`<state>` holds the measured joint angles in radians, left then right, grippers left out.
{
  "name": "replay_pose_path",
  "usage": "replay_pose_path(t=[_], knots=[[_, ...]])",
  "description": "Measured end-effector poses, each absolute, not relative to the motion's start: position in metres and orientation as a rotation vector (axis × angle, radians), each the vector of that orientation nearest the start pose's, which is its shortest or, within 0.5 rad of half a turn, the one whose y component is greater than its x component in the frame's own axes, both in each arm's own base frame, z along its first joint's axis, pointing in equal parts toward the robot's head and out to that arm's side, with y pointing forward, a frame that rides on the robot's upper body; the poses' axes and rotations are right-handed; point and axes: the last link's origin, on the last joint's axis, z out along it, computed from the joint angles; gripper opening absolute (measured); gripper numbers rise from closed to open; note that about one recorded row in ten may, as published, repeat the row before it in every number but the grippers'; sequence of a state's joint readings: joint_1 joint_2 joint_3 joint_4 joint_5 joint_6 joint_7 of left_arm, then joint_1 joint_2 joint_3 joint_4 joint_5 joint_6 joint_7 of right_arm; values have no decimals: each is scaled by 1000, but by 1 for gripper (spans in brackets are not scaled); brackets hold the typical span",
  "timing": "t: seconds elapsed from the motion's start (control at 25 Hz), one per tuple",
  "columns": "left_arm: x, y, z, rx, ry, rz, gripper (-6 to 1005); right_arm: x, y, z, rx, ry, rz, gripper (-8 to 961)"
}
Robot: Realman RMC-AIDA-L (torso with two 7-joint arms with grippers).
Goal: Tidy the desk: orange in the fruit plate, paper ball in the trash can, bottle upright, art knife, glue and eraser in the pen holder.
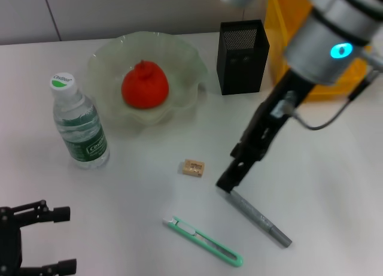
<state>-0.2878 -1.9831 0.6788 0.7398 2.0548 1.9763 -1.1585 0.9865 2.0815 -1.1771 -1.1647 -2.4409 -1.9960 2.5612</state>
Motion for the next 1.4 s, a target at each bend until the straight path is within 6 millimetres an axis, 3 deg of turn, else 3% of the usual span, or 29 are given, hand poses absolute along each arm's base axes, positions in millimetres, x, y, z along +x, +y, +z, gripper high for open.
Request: replay_pose_path(t=[0.08, 0.28, 1.0, 1.4], knots=[[-316, 223, 52, -2950, -419, -726, 854, 79, 352, -8, -2984, 997, -659, 778], [-317, 222, 53, -2963, -415, -709, 853, 75, 357, -21, -2953, 1041, -671, 778], [-316, 222, 50, -2994, -389, -689, 849, 77, 364, -38, -2882, 1163, -704, 779], [-316, 223, 47, -3001, -370, -671, 844, 76, 347, -71, -2929, 1143, -801, 778]])
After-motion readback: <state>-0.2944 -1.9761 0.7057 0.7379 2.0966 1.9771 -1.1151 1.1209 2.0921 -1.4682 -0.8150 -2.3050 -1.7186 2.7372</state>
